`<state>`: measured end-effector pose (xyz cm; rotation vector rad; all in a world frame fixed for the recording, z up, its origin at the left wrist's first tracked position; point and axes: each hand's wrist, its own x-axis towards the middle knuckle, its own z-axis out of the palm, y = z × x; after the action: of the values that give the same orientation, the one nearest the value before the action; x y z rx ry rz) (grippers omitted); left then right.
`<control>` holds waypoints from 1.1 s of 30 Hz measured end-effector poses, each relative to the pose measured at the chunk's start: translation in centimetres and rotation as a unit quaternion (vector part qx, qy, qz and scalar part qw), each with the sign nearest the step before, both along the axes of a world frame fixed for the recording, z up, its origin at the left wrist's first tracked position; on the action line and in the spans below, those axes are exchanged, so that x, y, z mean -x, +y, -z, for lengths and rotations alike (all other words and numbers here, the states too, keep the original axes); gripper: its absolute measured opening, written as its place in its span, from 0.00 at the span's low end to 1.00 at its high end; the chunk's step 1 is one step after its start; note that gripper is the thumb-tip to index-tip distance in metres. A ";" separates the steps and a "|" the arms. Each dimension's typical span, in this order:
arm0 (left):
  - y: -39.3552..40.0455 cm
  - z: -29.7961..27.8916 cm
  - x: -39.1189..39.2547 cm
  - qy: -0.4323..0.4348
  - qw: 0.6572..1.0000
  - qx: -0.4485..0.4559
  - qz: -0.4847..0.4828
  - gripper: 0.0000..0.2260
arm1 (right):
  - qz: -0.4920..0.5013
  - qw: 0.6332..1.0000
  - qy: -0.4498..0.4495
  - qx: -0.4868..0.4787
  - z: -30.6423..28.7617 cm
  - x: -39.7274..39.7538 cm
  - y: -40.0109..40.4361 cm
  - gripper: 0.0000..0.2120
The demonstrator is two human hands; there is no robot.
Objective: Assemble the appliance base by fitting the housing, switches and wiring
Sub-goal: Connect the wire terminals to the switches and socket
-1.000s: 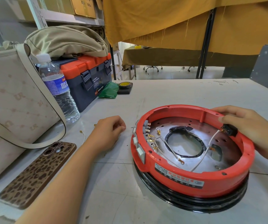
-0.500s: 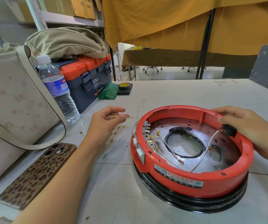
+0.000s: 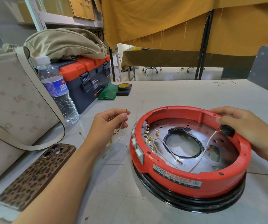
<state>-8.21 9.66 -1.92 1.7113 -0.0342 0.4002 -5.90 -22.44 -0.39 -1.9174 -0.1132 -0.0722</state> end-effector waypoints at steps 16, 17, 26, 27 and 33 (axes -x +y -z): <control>-2.7 -3.4 0.9 -0.021 0.994 -0.099 0.030 0.06 | -0.010 1.000 0.004 -0.002 0.2 -0.2 -0.5 0.12; -3.1 -3.8 1.0 -0.022 0.992 -0.115 0.041 0.05 | -0.012 1.000 0.004 0.001 0.1 -0.2 -0.6 0.12; -9.1 -5.9 0.5 -0.036 0.945 -0.295 0.136 0.04 | -0.002 1.000 -0.002 0.001 0.2 -0.8 -1.0 0.04; -9.8 -5.9 0.4 -0.038 0.935 -0.321 0.143 0.04 | -0.003 1.000 0.000 -0.001 0.3 -0.8 -0.9 0.03; -13.6 -6.0 -0.7 -0.043 0.895 -0.409 0.174 0.02 | -0.031 0.999 0.023 -0.027 0.1 -0.7 -0.6 0.05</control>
<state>-7.52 -3.98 4.07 2.4541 -0.6470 0.1903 -5.24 -23.06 -0.50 -1.8592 -0.1395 0.0104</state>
